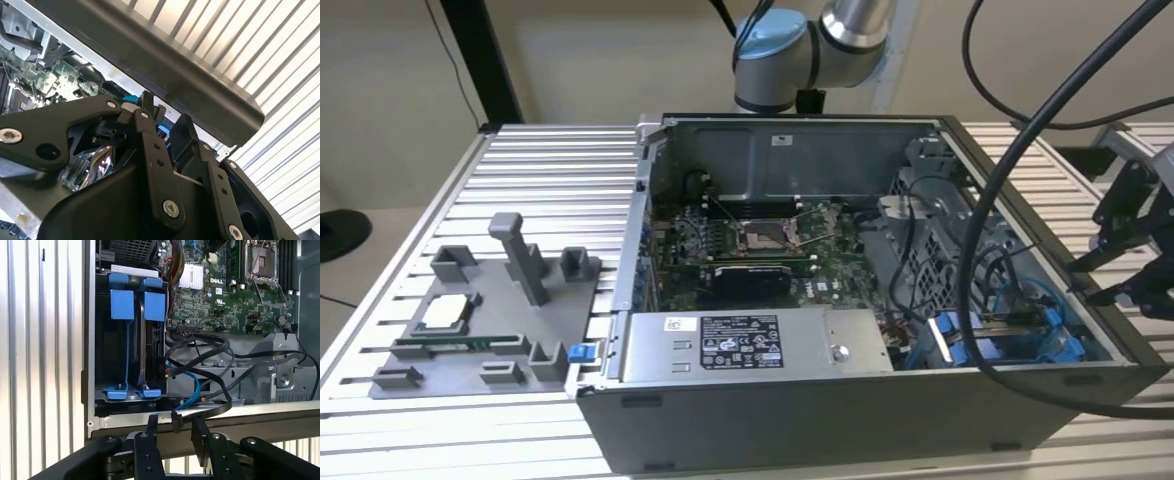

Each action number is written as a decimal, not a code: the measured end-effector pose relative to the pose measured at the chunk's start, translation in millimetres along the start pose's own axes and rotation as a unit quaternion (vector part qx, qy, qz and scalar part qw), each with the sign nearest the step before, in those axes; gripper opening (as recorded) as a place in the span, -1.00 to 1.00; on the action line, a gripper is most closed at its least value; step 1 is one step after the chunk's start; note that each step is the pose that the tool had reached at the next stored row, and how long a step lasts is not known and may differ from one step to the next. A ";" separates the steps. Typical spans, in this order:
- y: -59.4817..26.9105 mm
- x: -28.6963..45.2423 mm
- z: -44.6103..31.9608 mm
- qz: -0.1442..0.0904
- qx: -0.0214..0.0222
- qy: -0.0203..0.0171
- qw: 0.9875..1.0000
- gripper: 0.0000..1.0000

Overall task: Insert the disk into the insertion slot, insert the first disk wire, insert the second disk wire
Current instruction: 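Insert the second disk wire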

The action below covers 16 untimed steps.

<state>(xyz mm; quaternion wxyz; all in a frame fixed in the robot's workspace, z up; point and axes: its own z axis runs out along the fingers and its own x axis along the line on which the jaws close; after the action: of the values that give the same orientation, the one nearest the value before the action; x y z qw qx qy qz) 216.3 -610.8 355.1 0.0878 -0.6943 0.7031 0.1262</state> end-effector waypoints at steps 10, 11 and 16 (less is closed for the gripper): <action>-0.4 1.2 3.8 0.000 -0.004 -0.023 1.000 1.00; -0.5 1.1 3.6 0.000 -0.006 -0.024 1.000 1.00; -0.5 0.8 2.9 0.003 -0.014 -0.025 1.000 -1.00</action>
<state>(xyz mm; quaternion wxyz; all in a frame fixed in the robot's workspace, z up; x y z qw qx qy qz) 216.6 -610.8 352.1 0.0948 -0.6899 0.7010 0.1534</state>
